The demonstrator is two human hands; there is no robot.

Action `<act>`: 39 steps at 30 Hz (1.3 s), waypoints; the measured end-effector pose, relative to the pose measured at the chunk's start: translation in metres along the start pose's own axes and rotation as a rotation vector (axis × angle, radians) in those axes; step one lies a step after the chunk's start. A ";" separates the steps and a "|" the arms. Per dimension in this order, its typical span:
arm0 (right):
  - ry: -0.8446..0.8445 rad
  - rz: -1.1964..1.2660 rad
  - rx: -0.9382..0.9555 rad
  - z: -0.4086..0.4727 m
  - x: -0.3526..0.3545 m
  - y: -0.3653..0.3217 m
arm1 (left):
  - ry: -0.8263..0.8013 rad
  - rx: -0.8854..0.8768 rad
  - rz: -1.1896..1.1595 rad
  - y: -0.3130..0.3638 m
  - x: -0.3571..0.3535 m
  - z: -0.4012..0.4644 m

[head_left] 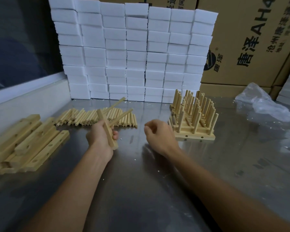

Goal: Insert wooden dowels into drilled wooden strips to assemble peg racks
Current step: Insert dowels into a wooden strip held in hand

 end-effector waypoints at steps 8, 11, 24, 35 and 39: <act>-0.167 -0.290 -0.042 0.039 -0.057 -0.011 | -0.032 0.040 -0.116 0.001 -0.001 -0.002; -0.125 -0.331 -0.111 0.053 -0.061 -0.005 | -0.026 0.049 -0.109 0.000 -0.001 -0.002; -0.070 -0.290 -0.128 0.067 -0.058 0.007 | -0.015 0.072 -0.088 -0.005 -0.002 -0.003; -0.044 -0.331 -0.143 0.061 -0.039 0.008 | -0.018 0.039 -0.054 0.000 -0.002 -0.006; 0.050 -0.217 -0.158 0.047 -0.011 0.010 | -0.023 0.025 -0.028 -0.001 -0.004 -0.008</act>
Point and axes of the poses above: each hand's wrist, its own z-axis towards the middle knuckle, its own x-axis out of the back of the hand, y = z × x, the point moved 8 cm from there along z, towards the middle knuckle, and after that the axes turned 1 degree about -x, right-handed, at the moved point
